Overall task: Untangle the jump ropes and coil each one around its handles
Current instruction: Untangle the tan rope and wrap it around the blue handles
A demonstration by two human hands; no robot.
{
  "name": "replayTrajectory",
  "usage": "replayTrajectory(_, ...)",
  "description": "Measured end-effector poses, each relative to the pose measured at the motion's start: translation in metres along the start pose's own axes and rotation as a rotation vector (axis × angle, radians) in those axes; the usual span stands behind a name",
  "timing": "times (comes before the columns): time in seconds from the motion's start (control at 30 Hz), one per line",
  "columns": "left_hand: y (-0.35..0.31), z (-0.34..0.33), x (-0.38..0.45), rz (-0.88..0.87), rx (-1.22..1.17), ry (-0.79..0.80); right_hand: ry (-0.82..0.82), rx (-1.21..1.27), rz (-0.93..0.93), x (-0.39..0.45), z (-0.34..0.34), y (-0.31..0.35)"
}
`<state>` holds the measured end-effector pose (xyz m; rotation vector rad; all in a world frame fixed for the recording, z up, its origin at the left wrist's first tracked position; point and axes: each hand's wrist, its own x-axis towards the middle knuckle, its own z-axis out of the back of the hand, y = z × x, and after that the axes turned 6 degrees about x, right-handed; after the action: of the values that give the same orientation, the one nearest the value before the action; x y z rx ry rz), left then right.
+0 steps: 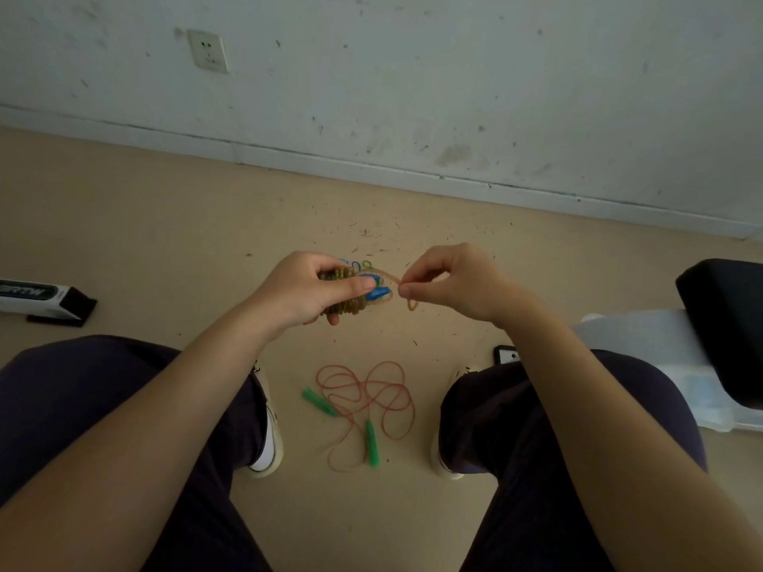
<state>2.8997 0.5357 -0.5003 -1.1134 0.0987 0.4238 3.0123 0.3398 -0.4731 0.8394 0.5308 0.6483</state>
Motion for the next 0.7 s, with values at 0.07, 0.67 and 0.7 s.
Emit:
replayTrajectory(0.07, 0.001, 0.0, 0.001, -0.004, 0.002, -0.003, -0.018, -0.007, 0.012, 0.001, 0.0, 0.0)
replayTrajectory(0.67, -0.001, -0.004, 0.0, -0.01, -0.067, 0.003, -0.007, 0.423, -0.019, 0.001, -0.019, 0.006)
replayTrajectory(0.7, -0.002, -0.004, 0.0, -0.021, -0.069, 0.009, -0.028, 0.428, -0.02, 0.001, -0.019, 0.006)
